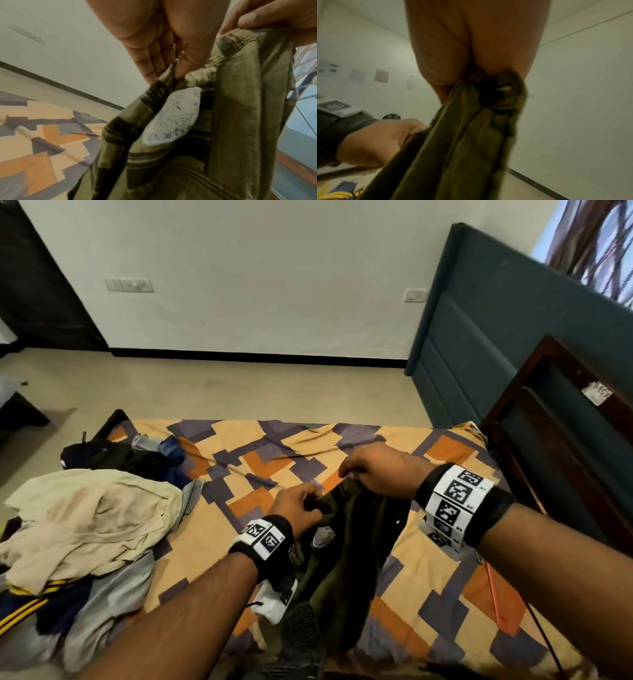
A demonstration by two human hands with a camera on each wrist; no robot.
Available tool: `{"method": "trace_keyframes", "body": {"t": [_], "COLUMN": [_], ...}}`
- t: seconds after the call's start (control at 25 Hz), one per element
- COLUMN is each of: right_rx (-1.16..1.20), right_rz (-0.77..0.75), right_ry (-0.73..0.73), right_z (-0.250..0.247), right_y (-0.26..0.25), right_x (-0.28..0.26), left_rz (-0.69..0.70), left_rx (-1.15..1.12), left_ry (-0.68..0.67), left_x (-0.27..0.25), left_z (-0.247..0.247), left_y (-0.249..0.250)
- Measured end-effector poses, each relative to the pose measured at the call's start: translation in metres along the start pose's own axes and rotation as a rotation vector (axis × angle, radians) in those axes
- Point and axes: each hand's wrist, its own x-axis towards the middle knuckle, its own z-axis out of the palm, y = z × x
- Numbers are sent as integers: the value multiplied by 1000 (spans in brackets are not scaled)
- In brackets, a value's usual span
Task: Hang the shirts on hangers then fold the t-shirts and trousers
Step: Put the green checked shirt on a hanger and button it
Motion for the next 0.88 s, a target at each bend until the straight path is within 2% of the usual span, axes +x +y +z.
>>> {"method": "trace_keyframes", "body": {"t": [0.12, 0.2, 0.28, 0.36, 0.44, 0.52, 0.6, 0.68, 0.76, 0.8, 0.88], "right_rx": [-42, -55, -57, -62, -62, -50, -31, -10, 15, 43, 74], "right_rz": [19, 28, 23, 15, 15, 38, 75, 104, 100, 86, 71], "right_ry": [-71, -48, -17, -37, -20, 37, 105, 125, 104, 99, 114], "right_z": [-13, -22, -26, -24, -21, -26, -34, -41, -45, -46, -52], "right_y": [10, 16, 18, 16, 18, 26, 39, 51, 57, 56, 52], "right_x": [-16, -26, -32, -35, -38, -44, -53, -59, -60, -60, -61], "left_rz": [73, 108, 78, 25, -64, -146, -112, 3, 58, 34, -73], "left_rx": [-6, 22, 148, 170, 8, -269, -449, -386, -141, -27, 22], "left_ry": [119, 34, -123, -141, -44, 22, -4, -154, -275, -272, -159], "left_x": [3, 5, 3, 2, 5, 6, 6, 6, 10, 12, 16], "left_z": [6, 16, 31, 46, 55, 56, 50, 39, 35, 35, 38], "left_y": [19, 19, 13, 6, 7, 14, 20, 22, 17, 12, 2]}}
